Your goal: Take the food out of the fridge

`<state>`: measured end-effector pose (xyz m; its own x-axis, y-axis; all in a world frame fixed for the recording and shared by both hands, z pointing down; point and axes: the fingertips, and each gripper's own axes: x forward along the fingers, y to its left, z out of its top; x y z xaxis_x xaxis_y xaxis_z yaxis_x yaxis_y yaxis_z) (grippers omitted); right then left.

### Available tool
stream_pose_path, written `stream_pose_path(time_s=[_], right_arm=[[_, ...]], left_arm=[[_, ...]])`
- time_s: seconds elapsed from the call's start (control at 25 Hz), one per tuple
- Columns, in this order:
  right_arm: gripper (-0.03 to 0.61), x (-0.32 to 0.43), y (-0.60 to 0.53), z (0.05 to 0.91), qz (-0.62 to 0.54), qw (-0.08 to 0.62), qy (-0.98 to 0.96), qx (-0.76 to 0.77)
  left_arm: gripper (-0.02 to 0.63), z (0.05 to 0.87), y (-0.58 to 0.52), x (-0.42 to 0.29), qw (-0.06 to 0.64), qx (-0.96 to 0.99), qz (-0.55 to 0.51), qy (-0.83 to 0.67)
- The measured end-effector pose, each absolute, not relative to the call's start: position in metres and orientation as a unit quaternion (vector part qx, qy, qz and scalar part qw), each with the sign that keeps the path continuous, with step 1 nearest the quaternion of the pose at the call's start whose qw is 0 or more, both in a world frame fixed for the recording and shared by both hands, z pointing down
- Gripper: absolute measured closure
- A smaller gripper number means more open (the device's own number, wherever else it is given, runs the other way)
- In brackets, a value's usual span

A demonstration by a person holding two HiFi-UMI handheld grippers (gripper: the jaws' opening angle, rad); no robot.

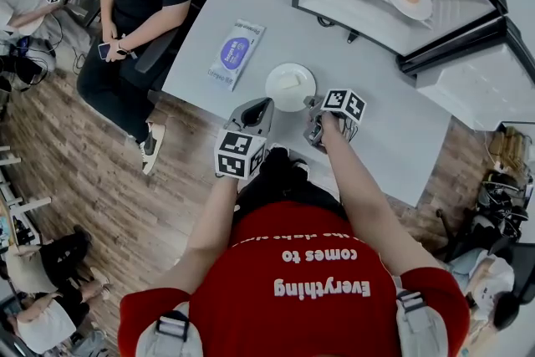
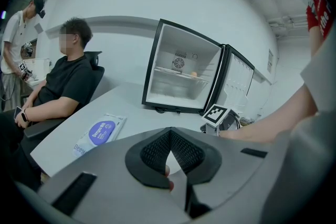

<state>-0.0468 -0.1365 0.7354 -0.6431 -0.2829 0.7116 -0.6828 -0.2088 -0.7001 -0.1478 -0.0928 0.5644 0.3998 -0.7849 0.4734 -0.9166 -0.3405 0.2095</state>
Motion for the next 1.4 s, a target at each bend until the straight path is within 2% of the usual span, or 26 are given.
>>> stream_pose_path(time_s=[0.2,0.32,0.48,0.56,0.6,0.64,0.72,0.84,1.12,1.4], right_arm=[[0.523,-0.045,-0.135,0.736,0.598,0.235,-0.635,0.428],[0.462,-0.043,-0.137,0.731,0.521,0.298,-0.661,0.450],[0.449,-0.027,-0.145,0.713,0.400,0.352,-0.687,0.494],[0.473,-0.026,-0.150,0.694,0.348,0.326,-0.719,0.505],[0.528,-0.031,-0.151,0.682,0.331,0.297,-0.746,0.496],[0.548,-0.040,-0.149,0.670,0.323,0.261,-0.775,0.477],[0.566,-0.059,-0.137,0.649,0.325,0.198,-0.823,0.422],[0.566,-0.074,-0.110,0.623,0.343,0.152,-0.856,0.355],[0.566,-0.056,-0.052,0.585,0.340,0.134,-0.862,0.352],[0.566,-0.048,-0.048,0.569,0.323,0.128,-0.863,0.366]], left_arm=[[0.615,0.567,-0.092,-0.145,0.227,0.808,0.148,-0.522],[0.615,0.568,-0.093,-0.144,0.229,0.809,0.148,-0.521],[0.615,0.567,-0.094,-0.141,0.228,0.812,0.148,-0.517],[0.615,0.567,-0.094,-0.139,0.228,0.813,0.148,-0.515],[0.615,0.568,-0.094,-0.139,0.228,0.814,0.148,-0.514],[0.615,0.569,-0.094,-0.138,0.229,0.814,0.149,-0.512],[0.615,0.571,-0.093,-0.135,0.229,0.816,0.151,-0.508],[0.615,0.575,-0.092,-0.126,0.221,0.823,0.168,-0.496],[0.615,0.570,-0.086,-0.097,0.217,0.839,0.173,-0.468],[0.617,0.565,-0.096,-0.078,0.196,0.842,0.187,-0.466]])
